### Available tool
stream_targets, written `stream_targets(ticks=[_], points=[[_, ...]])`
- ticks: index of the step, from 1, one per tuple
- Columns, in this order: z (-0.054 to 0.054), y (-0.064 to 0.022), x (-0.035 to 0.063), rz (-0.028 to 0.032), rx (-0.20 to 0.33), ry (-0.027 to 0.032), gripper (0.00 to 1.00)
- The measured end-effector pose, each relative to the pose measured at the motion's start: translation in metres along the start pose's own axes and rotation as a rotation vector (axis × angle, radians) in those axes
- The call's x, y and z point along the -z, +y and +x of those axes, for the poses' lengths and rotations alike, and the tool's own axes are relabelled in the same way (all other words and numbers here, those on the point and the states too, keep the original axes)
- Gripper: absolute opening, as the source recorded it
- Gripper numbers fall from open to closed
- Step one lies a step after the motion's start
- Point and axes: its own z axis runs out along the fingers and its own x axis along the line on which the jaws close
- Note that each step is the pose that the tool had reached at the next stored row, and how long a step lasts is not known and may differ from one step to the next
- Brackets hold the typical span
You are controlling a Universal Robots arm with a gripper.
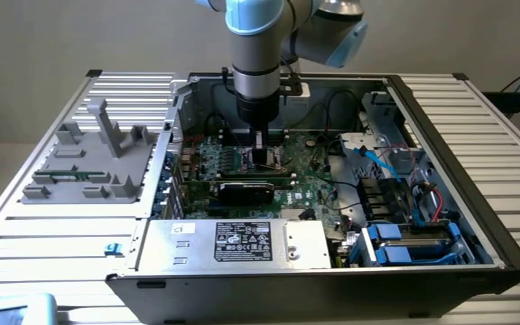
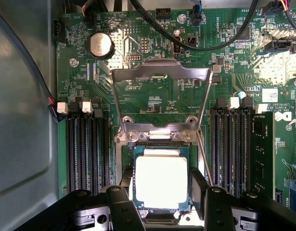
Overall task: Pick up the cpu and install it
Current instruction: 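Place the cpu into insertion slot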
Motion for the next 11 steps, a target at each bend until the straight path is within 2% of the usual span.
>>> stream_targets(ticks=[1, 11], points=[[-0.0005, 0.0000, 0.0001, 0.0000, 0.000, 0.0021, 0.55], [-0.0009, 0.0001, 0.0001, -0.0014, 0.000, 0.0023, 0.55]])
